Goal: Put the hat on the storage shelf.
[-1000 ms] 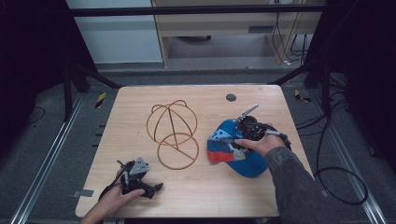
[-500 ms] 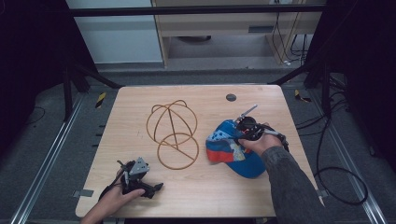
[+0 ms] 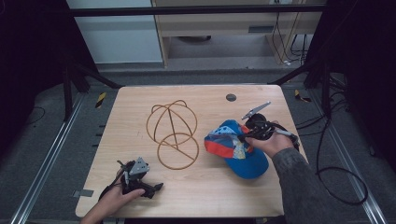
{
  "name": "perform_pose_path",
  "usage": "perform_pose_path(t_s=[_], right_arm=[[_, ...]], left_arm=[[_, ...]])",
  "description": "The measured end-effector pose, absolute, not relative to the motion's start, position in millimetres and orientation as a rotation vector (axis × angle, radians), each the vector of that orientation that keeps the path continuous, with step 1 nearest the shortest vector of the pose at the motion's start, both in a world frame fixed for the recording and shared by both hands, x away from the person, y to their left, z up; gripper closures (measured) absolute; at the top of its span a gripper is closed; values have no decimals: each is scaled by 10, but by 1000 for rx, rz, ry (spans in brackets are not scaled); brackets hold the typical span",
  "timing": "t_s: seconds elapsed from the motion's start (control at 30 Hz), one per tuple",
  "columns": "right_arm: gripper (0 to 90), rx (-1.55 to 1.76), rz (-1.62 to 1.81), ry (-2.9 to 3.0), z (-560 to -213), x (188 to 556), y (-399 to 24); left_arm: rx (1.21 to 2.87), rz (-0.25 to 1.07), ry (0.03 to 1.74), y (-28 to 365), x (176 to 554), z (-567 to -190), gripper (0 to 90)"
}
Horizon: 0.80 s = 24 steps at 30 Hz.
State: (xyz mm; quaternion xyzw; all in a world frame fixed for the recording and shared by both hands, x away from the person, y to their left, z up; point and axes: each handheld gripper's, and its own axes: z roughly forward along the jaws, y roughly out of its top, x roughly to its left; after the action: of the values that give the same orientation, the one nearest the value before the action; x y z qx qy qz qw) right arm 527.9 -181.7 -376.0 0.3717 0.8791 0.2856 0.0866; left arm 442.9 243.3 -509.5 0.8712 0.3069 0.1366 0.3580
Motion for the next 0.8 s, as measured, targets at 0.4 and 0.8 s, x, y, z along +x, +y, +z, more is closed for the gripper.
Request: perform_pose_path(t_s=[0.4,0.8], right_arm=[[898,1044,949,2539,-3364,5143,-1861],[898,1021,1009,2465,-3083,5072,-1905]], left_arm=[[2243,353,797,2430,4425,-5097,0],[2245,356,795,2431,4426,-5096,0]])
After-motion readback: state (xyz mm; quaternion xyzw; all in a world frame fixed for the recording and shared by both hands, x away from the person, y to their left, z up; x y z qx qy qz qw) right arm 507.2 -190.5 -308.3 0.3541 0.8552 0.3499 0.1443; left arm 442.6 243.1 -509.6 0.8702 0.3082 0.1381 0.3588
